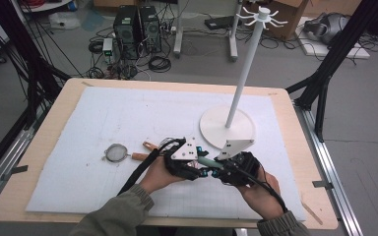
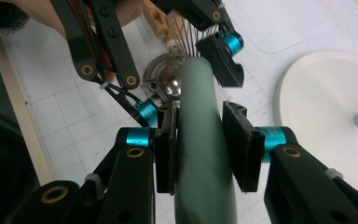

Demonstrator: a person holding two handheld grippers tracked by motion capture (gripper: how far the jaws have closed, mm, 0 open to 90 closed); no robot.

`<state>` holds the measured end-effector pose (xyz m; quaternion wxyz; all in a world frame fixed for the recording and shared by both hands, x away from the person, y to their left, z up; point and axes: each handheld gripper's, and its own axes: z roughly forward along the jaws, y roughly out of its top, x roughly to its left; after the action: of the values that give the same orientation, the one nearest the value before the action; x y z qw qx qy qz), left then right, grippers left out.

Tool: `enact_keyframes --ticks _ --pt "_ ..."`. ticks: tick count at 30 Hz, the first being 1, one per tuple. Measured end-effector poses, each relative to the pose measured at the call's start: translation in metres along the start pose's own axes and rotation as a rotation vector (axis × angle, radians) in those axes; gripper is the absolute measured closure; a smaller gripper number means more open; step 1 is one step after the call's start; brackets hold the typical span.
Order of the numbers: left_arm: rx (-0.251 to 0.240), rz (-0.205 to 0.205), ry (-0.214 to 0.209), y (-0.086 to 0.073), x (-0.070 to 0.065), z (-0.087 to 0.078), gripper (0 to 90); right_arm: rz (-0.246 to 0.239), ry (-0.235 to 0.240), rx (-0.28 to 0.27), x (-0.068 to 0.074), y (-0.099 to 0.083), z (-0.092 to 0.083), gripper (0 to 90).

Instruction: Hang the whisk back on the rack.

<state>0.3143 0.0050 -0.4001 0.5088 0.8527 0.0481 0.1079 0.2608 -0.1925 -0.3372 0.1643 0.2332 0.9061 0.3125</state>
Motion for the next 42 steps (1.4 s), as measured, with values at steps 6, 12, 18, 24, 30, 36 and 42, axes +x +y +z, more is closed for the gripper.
enact_keyframes --ticks 6,12,18,24,30,36,42 --pt "-0.007 0.05 0.001 0.002 -0.002 -0.002 52.7 0.025 0.018 -0.04 -0.002 -0.002 -0.003 65.5" --pt "0.006 0.075 0.014 0.002 -0.003 -0.001 54.1 0.06 0.05 -0.086 -0.008 -0.009 -0.011 60.0" --pt "-0.007 0.082 0.019 0.005 -0.001 -0.004 55.6 0.105 0.071 -0.154 -0.014 -0.021 -0.024 52.7" --pt "-0.028 0.084 0.028 0.007 0.002 -0.009 57.4 0.125 0.063 -0.187 -0.015 -0.03 -0.025 53.2" --pt "-0.043 0.083 0.049 0.009 0.004 -0.016 58.5 0.099 0.039 -0.254 -0.01 -0.025 -0.023 64.2" --pt "-0.067 0.096 0.088 0.016 0.01 -0.029 60.0 0.078 0.012 -0.349 -0.009 -0.01 -0.026 64.9" --pt "-0.103 0.111 0.122 0.024 0.013 -0.041 63.6 0.033 -0.018 -0.427 -0.003 0.012 -0.032 64.8"
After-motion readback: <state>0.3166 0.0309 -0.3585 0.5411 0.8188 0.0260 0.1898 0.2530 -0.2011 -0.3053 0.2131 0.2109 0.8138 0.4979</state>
